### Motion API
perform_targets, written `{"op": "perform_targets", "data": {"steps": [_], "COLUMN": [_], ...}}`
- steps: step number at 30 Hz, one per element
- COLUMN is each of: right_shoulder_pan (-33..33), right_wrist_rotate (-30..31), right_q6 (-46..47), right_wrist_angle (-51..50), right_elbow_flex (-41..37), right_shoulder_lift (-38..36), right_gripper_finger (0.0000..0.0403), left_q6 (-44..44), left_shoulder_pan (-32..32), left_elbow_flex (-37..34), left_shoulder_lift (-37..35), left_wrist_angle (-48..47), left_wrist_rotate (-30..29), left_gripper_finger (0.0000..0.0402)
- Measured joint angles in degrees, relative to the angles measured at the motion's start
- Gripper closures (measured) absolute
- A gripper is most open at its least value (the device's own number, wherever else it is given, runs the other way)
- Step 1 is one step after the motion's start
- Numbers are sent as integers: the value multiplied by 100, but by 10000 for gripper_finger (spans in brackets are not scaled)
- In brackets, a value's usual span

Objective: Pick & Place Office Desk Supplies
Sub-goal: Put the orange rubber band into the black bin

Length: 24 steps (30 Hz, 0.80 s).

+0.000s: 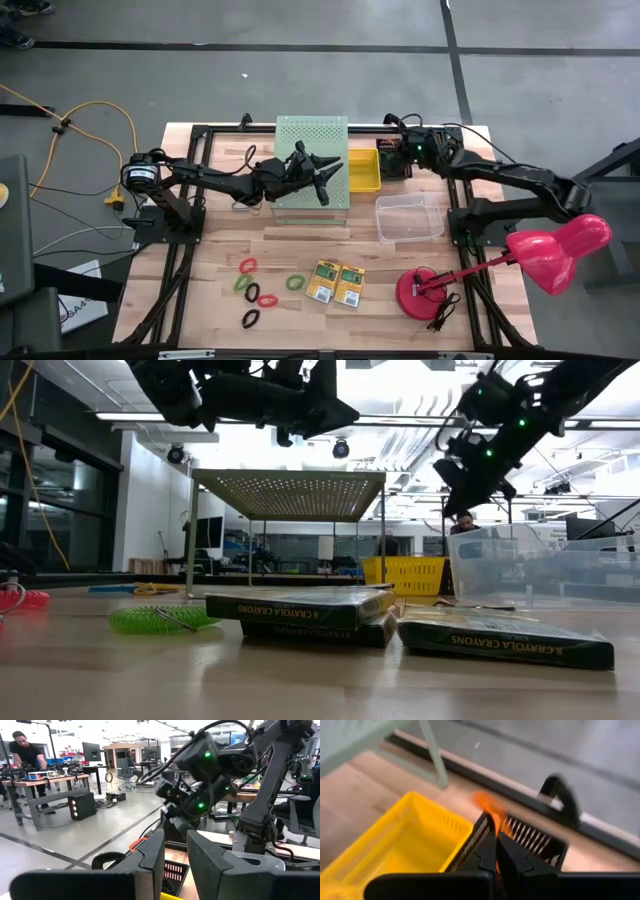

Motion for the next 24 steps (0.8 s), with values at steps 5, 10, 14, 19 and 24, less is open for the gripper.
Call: {"op": "perform_targets", "data": {"steps": [5,10,14,19,24], "right_shoulder_pan": [-389,-538,-539,-538,-539], "right_wrist_rotate": [-830,-1114,-1118,-1274,-1256], "right_q6": [162,166,164,153,140], "right_wrist_angle": [-471,-673,-662,-666,-665], "right_elbow_flex": [0,0,0,0,0], "right_shoulder_lift": [52,125,131,132,133], "right_gripper_finger": [401,401,401,401,401], "left_q6": [0,0,0,0,0], "left_shoulder_pan": [0,-1,0,-2,-2], "left_elbow_flex": [0,0,0,0,0], "left_shoulder_lift": [0,0,0,0,0], "left_wrist_angle": [0,0,0,1,2], "left_wrist_rotate": [2,2,2,4,4], "left_gripper_finger": [322,322,322,322,322]}}
